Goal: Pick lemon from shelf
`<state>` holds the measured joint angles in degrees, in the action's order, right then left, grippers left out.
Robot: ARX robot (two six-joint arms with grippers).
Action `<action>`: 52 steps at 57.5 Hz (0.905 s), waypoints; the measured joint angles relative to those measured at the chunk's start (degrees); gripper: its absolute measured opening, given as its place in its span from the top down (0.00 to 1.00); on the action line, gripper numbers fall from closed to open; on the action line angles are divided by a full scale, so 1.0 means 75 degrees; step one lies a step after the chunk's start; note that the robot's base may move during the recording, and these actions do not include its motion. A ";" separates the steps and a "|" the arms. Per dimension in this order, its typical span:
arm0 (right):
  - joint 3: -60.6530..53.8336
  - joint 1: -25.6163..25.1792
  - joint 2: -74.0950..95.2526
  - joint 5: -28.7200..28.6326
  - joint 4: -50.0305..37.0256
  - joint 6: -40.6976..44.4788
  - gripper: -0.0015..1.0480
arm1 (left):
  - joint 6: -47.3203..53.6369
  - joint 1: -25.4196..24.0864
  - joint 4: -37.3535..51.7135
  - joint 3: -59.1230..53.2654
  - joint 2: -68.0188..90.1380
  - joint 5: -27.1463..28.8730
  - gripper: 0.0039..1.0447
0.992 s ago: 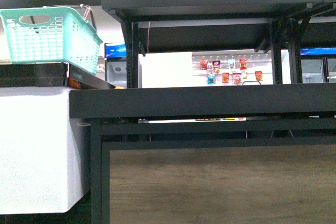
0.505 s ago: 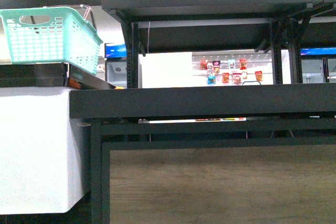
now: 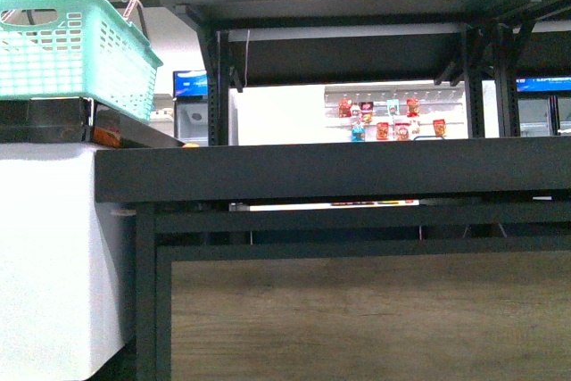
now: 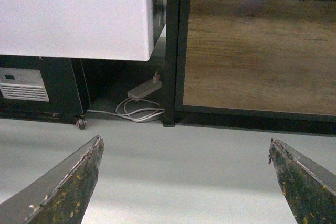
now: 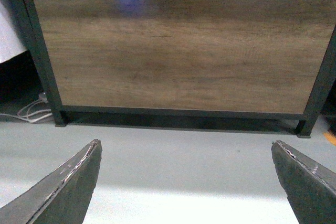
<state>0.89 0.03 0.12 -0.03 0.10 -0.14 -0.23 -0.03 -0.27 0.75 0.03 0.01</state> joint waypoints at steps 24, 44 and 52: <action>0.0000 0.0000 0.0000 0.0000 0.0000 0.0000 0.07 | 0.0000 0.0000 0.0000 0.0000 0.0000 0.0003 0.07; 0.0000 0.0000 0.0003 0.0000 0.0000 0.0000 0.07 | 0.0000 0.0000 0.0000 0.0000 0.0000 0.0000 0.07; 0.0000 0.0000 0.0003 0.0000 0.0000 0.0000 0.07 | 0.0000 0.0000 0.0000 0.0000 0.0000 0.0003 0.07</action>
<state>0.89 0.03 0.14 -0.03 0.10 -0.14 -0.23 -0.03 -0.27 0.75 0.03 0.03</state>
